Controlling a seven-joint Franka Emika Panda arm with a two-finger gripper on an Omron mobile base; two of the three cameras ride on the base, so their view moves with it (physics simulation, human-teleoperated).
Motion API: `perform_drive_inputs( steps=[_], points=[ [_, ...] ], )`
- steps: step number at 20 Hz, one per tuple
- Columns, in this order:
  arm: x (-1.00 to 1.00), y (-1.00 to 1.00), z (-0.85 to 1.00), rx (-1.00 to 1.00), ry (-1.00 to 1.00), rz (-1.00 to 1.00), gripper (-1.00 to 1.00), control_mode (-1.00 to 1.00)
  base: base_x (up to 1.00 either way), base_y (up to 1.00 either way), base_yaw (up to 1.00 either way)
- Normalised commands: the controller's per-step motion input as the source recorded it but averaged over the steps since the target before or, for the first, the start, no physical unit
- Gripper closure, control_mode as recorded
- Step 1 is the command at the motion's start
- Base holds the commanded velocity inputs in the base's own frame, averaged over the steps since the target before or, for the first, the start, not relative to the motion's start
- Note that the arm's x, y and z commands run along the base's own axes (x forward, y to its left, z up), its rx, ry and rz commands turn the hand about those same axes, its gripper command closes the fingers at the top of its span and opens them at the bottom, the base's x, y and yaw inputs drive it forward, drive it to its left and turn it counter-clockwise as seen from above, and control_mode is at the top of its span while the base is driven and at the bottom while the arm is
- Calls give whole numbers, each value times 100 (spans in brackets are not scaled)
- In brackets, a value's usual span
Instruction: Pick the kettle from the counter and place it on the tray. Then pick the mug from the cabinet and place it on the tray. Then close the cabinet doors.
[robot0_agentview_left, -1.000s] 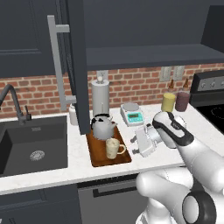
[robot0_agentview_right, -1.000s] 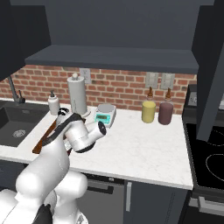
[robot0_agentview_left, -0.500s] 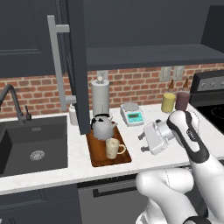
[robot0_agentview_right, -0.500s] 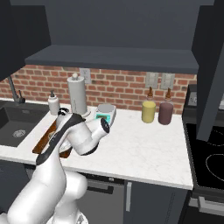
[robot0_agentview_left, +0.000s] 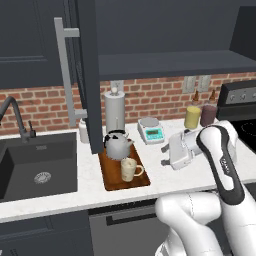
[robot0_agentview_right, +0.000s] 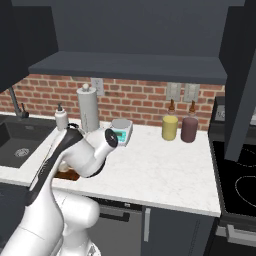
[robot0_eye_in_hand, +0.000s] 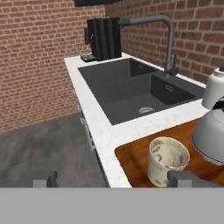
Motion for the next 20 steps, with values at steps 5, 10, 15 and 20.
perform_drive_inputs(
  steps=[5,10,15,20],
  points=[
    [0,0,0,0,0,0,-100,-100,0,0,0],
    [-17,11,31,-2,2,-7,-100,-100,0,0,0],
    [-12,7,41,-10,15,-15,-100,-100,0,0,0],
    [-13,14,14,-9,14,-13,-100,-100,0,0,0]
  ],
)
